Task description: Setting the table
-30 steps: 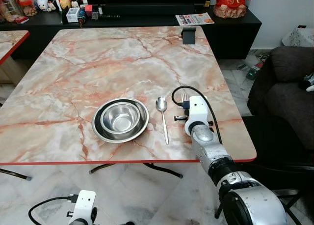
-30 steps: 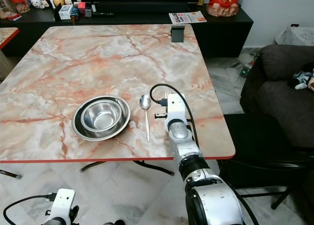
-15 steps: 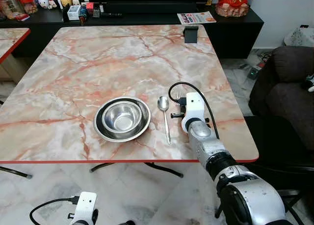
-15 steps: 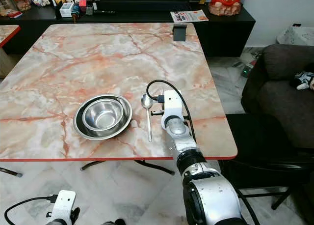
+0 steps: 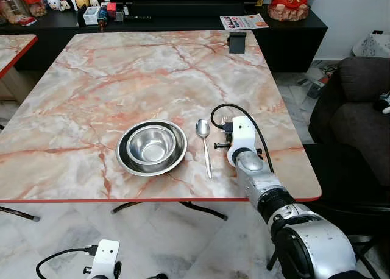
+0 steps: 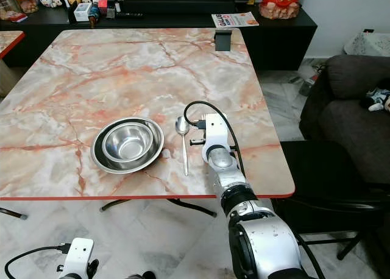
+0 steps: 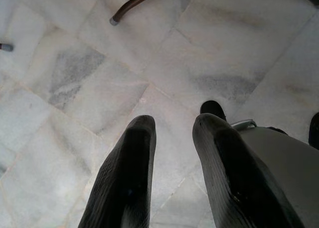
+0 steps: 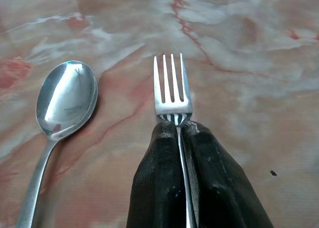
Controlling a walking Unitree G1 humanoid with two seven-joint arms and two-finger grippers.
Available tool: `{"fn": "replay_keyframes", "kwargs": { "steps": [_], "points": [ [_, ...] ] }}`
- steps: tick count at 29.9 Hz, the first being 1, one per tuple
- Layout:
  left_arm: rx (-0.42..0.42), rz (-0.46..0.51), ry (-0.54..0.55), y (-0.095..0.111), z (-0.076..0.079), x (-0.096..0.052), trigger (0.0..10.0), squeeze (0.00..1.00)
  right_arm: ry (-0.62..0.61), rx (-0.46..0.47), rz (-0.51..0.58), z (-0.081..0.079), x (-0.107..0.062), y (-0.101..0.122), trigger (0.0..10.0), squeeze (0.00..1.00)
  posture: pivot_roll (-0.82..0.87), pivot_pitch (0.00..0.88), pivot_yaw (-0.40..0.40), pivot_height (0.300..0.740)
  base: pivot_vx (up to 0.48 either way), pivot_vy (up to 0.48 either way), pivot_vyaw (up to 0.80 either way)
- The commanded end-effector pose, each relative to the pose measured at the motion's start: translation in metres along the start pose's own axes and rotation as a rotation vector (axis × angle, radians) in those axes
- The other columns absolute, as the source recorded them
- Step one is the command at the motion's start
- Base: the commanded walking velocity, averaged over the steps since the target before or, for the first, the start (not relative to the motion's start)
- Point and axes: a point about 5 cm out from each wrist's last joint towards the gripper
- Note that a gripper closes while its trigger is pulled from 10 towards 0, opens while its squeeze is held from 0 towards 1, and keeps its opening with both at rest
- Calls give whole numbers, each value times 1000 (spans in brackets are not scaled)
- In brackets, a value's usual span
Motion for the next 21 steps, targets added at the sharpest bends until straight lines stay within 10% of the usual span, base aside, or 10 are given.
{"fn": "replay_keyframes", "kwargs": {
  "steps": [1,21],
  "points": [
    [-14,-44,14,-11,-2,-3,10000,0,-5,3,-13,2,0,-2,10000,0,80,127,-7,740,0,0,0],
    [-35,-44,37,-15,-5,-5,10000,0,-5,8,-26,5,0,-5,10000,0,98,142,-8,740,0,0,0]
  ]
}}
Point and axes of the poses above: a point about 5 cm out from each wrist's last joint towards the gripper, its own x axis pointing out of the wrist towards the gripper, its own y axis along the axis of the wrist's last joint, z = x × y, and after that the axes turned 2 degrees about -x, right-handed
